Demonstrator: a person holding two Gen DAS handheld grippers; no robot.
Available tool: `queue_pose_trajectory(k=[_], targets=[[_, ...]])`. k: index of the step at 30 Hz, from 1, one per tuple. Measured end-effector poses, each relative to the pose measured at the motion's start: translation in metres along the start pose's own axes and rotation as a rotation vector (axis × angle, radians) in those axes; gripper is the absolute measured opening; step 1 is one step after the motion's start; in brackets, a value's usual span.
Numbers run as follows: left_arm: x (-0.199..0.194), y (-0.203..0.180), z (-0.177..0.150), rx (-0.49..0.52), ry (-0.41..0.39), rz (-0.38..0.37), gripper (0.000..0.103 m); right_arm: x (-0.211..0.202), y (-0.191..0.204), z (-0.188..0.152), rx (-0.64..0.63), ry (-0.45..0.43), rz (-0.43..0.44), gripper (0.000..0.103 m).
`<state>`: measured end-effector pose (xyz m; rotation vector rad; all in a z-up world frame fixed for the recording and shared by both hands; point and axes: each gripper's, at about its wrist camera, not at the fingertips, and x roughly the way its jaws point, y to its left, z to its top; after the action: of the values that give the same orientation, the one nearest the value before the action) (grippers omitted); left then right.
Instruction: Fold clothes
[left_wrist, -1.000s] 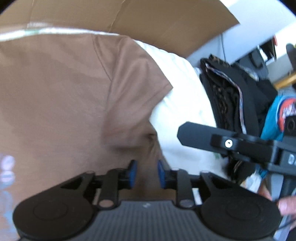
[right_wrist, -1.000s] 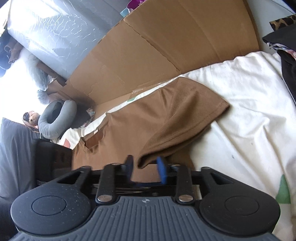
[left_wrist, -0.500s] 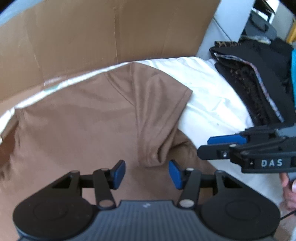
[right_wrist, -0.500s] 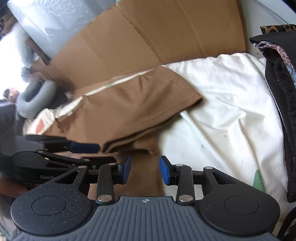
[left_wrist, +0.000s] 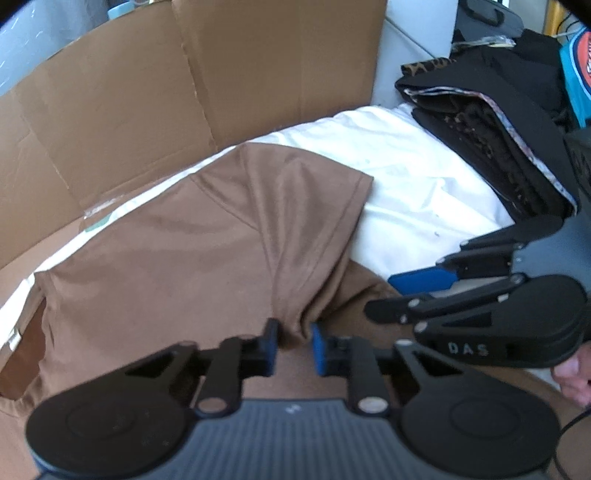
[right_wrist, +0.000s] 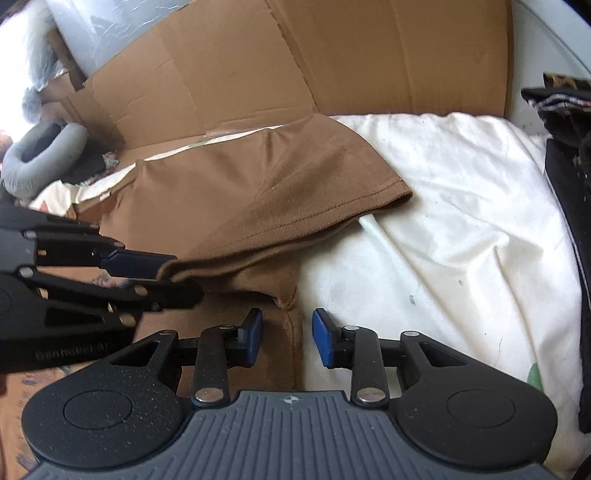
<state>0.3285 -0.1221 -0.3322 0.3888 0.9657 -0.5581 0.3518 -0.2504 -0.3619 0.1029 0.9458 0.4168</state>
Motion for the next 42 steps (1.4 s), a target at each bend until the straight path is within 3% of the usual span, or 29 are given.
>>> queue_pose_trajectory(k=[4,11,18,23,34,39,42], targets=[[-0.012,0.007,0.004,-0.053,-0.009,-0.023,0.009,-0.001,-0.007,0.002,0.015,0.006,-0.002,0.015],[-0.029,0.028,0.000,-0.244,0.018,-0.096,0.007,-0.002,-0.011,0.002,0.045,0.000,-0.006,0.013],[-0.017,0.034,-0.021,-0.427,0.074,-0.144,0.007,-0.001,-0.012,0.002,0.046,0.005,-0.002,0.012],[-0.005,0.032,-0.036,-0.479,0.114,-0.161,0.007,0.000,-0.014,0.004,0.044,0.011,0.005,0.012],[-0.009,0.031,-0.050,-0.427,0.184,-0.158,0.004,0.000,-0.015,0.006,0.051,0.022,0.015,0.013],[-0.024,0.040,-0.029,-0.381,0.111,-0.140,0.014,-0.009,-0.021,0.004,0.078,0.035,0.039,0.014],[-0.030,0.043,-0.013,-0.353,0.070,-0.127,0.026,-0.021,-0.030,0.002,0.100,0.037,0.045,0.014]])
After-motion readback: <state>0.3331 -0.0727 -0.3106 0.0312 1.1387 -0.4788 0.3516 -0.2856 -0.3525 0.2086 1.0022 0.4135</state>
